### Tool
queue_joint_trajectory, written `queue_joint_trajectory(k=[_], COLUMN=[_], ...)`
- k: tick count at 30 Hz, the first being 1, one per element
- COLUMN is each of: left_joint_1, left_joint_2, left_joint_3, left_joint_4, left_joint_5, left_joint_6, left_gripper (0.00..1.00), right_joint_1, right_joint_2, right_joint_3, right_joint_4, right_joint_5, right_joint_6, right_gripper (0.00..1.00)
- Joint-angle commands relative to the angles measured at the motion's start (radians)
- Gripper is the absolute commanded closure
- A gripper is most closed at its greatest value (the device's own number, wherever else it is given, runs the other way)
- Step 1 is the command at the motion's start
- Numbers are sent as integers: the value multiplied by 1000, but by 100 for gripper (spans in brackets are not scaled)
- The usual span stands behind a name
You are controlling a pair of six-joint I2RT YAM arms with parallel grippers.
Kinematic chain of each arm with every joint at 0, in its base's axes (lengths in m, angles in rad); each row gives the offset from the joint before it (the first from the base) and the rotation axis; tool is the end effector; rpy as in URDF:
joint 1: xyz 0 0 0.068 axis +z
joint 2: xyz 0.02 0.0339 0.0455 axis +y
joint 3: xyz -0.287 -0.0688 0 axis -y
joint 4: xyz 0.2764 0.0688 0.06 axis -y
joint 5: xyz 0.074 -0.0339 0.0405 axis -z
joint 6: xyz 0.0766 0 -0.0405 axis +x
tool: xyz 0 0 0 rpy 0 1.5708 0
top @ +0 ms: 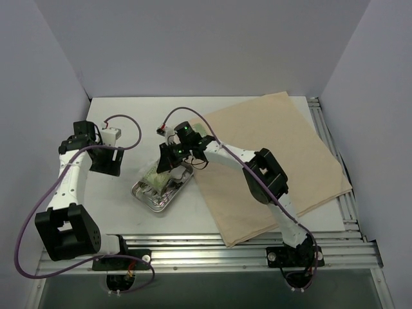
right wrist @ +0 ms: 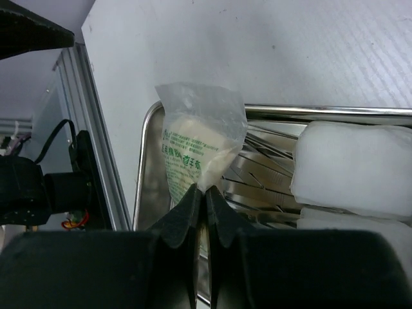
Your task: Prepare the surgical pack
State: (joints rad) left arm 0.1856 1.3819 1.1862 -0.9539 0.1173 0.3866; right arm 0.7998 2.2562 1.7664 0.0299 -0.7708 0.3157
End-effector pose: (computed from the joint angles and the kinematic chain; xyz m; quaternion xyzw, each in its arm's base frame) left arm 0.3066 0.0484 0.2635 0.1101 0.9701 0.0039 0.2164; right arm 0.3724 0.4599 0.2014 -0.3812 0.7169 0.5296 0.2455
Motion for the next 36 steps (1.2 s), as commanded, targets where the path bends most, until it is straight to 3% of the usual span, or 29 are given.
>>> queue_joint_trajectory(k=[1, 21, 34, 36], left_joint_1=[8, 9, 8, 8], left_joint_2=[-14, -7, 0, 6], left_joint_3=[3, 1, 1, 9], left_joint_4=[6, 17, 21, 20], left_joint_5=[5, 8, 10, 8], left_joint_6=[14, 17, 20, 20], left_gripper=[21, 20, 19, 18], right_joint_1=[5, 64, 65, 64], right_joint_2=[-21, -15, 32, 42], right_joint_3=[-64, -173, -99, -84], right_joint_4=[182, 211, 102, 100], right_joint_5=[-71, -50, -4, -7], right_joint_6=[115, 157, 88, 86], right_gripper=[100, 100, 100, 91])
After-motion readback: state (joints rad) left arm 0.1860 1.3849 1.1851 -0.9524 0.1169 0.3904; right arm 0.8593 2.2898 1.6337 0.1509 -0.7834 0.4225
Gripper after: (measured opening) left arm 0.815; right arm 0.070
